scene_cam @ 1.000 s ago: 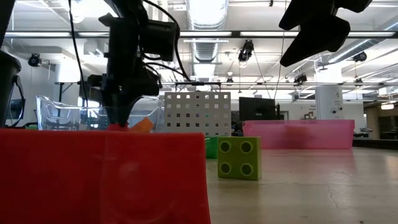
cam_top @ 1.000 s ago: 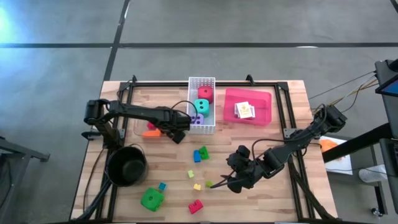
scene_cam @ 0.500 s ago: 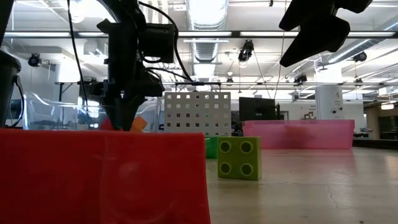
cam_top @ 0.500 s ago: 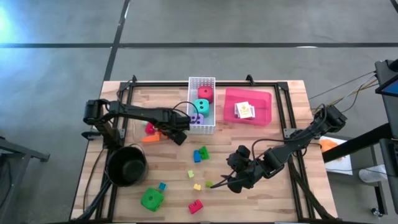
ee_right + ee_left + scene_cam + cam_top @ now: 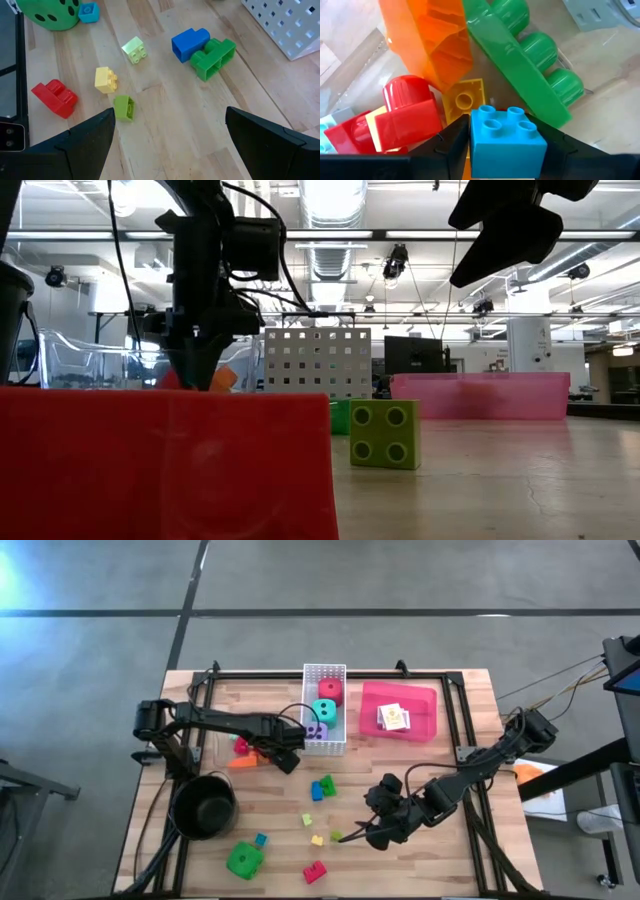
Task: Pick & Place Toys
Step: Put the light blue game piece into the transparent bin, then put the green dice into the white bin
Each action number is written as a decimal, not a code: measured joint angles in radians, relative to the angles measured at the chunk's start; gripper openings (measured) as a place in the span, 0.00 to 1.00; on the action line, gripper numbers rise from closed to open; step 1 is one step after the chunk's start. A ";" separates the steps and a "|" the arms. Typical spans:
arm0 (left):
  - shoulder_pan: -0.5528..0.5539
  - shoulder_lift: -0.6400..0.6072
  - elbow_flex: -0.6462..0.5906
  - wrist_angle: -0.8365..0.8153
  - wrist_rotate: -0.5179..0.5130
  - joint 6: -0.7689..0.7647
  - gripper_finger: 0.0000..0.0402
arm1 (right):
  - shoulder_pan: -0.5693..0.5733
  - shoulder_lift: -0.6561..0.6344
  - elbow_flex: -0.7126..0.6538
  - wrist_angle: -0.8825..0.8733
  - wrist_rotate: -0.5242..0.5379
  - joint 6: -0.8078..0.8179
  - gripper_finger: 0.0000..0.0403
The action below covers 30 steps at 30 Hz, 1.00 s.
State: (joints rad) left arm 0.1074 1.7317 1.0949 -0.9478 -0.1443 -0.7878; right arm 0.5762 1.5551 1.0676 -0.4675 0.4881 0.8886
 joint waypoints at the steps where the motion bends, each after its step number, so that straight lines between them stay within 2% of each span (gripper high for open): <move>1: 0.000 -0.001 0.000 0.000 0.003 0.000 0.45 | 0.000 0.000 0.000 0.000 0.000 0.000 0.92; 17: 0.000 -0.001 0.015 -0.016 0.025 0.032 0.48 | 0.000 0.000 0.000 0.000 0.000 0.002 0.92; 20: 0.000 -0.001 0.035 -0.039 0.027 0.033 0.55 | 0.000 0.000 0.000 0.000 -0.001 0.002 0.92; 26: -0.001 -0.001 0.057 -0.057 0.042 0.033 0.75 | 0.000 0.000 0.000 0.000 -0.002 0.002 0.92; 30: 0.000 -0.001 0.057 -0.063 0.155 0.075 0.85 | 0.000 0.000 0.000 0.000 -0.002 0.002 0.92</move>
State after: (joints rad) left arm 0.1074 1.7309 1.1519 -1.0103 0.0109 -0.7125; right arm 0.5762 1.5551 1.0676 -0.4679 0.4858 0.8906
